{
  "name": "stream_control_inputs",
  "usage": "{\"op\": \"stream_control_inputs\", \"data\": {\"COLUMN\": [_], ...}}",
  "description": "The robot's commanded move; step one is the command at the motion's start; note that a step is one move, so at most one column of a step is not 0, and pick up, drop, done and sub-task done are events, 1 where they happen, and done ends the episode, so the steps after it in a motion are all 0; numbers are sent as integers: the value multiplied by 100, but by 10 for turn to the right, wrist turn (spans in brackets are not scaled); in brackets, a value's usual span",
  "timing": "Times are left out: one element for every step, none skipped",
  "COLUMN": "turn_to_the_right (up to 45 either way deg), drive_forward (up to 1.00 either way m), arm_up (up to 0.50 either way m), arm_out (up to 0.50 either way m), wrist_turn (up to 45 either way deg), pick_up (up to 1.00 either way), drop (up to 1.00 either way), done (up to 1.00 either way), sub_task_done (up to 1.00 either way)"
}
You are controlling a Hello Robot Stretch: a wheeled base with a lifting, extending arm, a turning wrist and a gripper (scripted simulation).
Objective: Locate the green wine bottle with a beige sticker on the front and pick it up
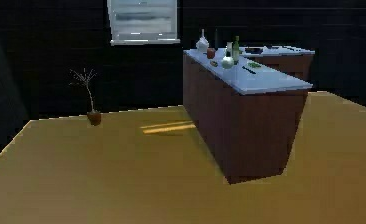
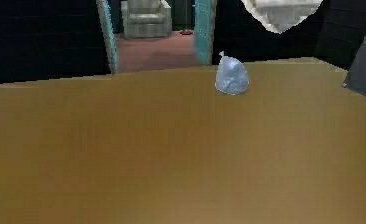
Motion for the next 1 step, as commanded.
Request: {"op": "stream_control_inputs", "data": {"turn_to_the_right": [0], "drive_forward": [100], "arm_up": [0], "arm_out": [0], "wrist_turn": [0], "pick_up": [0], "drop": [0], "done": [0], "sub_task_done": [0]}}
